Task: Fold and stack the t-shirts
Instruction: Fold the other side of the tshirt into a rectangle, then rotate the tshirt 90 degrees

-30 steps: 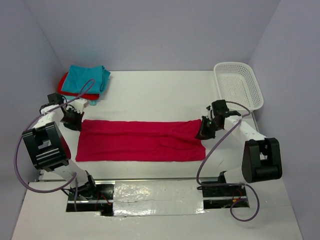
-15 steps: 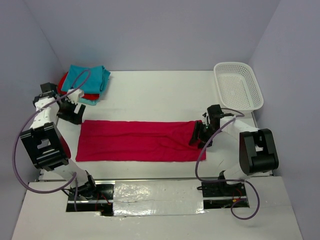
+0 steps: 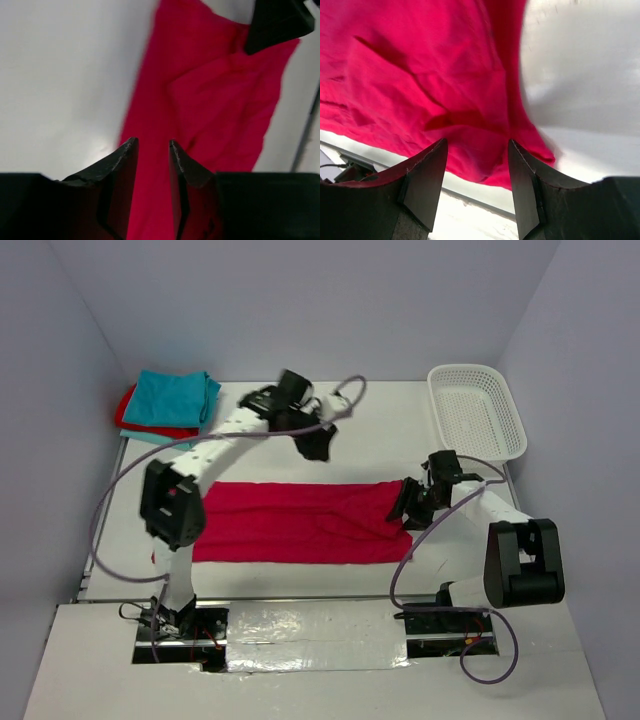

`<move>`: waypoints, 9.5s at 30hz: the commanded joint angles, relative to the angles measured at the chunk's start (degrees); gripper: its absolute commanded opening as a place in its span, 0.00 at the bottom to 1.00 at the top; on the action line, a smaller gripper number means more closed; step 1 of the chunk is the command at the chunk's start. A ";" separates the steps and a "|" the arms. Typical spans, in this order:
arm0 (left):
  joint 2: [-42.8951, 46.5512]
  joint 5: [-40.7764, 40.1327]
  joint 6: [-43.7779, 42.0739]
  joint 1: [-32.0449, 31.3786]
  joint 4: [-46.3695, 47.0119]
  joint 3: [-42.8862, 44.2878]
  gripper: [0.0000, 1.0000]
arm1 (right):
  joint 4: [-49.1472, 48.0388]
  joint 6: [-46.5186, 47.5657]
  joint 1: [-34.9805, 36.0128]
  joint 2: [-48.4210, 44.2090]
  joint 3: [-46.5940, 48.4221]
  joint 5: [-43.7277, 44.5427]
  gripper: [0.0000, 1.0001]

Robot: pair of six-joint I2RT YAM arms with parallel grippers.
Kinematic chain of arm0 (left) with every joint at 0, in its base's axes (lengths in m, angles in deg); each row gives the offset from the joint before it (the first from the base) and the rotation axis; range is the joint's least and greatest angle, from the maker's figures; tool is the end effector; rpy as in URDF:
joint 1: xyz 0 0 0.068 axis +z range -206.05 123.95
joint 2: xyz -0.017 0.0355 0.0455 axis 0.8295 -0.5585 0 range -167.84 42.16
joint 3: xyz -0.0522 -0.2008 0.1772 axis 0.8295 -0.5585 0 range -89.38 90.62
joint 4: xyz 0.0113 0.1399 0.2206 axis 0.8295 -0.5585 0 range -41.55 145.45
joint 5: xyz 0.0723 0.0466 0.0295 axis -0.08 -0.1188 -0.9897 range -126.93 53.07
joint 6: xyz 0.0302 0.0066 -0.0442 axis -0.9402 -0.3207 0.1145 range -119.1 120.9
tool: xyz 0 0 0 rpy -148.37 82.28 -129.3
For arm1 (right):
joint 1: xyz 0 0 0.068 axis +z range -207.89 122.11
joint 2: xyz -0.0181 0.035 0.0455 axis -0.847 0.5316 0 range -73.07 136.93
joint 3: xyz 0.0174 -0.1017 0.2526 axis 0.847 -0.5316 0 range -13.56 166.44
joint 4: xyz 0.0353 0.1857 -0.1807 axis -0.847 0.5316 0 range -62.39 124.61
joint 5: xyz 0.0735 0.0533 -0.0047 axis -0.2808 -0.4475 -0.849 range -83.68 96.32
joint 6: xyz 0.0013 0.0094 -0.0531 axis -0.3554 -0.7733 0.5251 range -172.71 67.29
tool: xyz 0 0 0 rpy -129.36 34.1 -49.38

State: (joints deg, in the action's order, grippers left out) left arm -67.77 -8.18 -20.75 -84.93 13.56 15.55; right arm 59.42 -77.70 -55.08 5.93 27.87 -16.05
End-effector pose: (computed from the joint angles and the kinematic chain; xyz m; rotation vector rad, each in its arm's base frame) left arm 0.3692 -0.2233 0.3233 1.2152 2.0187 -0.6580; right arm 0.2372 0.0252 0.1708 0.4418 2.7798 0.6629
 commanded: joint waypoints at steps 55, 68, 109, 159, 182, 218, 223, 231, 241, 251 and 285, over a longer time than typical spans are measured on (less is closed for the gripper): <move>-5.39 3.50 10.76 -12.69 -1.70 0.91 0.00 | 11.95 5.66 4.04 -12.55 1.28 -2.24 0.00; -0.90 5.00 13.03 -14.01 7.69 -19.40 0.00 | 10.91 8.12 5.89 -6.76 2.77 -1.89 0.00; 2.70 -11.00 29.74 -10.14 19.57 -22.49 0.73 | 6.07 8.39 5.63 0.48 22.47 11.65 0.70; 13.86 -14.94 12.43 9.08 -0.81 -16.31 0.61 | 12.32 -9.54 -1.84 -19.59 -6.25 5.94 0.87; 5.87 -22.86 6.71 47.52 3.66 -26.27 0.78 | -2.55 -11.31 -2.37 0.52 -5.96 10.14 0.00; 14.13 -14.44 4.60 45.58 -6.27 -23.97 0.78 | 12.39 -1.46 1.85 41.01 85.32 15.68 1.00; 17.20 -15.56 6.00 46.46 -6.10 -28.62 0.78 | 9.63 -1.28 7.46 19.08 64.89 14.39 1.00; 28.62 -15.03 7.77 50.07 -5.13 -36.71 0.79 | -32.67 -38.07 36.50 -10.88 1.57 8.29 1.00; 37.50 -12.14 8.20 51.21 -7.07 -39.62 0.78 | -44.13 -63.42 63.08 10.60 1.71 22.19 0.52; 42.78 -5.91 8.20 51.30 -9.44 -39.36 0.78 | -34.20 -73.53 67.77 32.35 18.85 25.18 0.60; 47.16 -7.37 -78.58 1.29 -19.35 -48.03 0.75 | -39.11 -48.31 61.97 7.05 -22.88 11.21 0.00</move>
State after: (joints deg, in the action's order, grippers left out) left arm -24.27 -11.19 -67.48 -83.71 6.02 -26.94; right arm 8.59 -134.51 7.02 13.26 8.76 -5.26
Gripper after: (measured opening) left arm 0.753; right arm 0.020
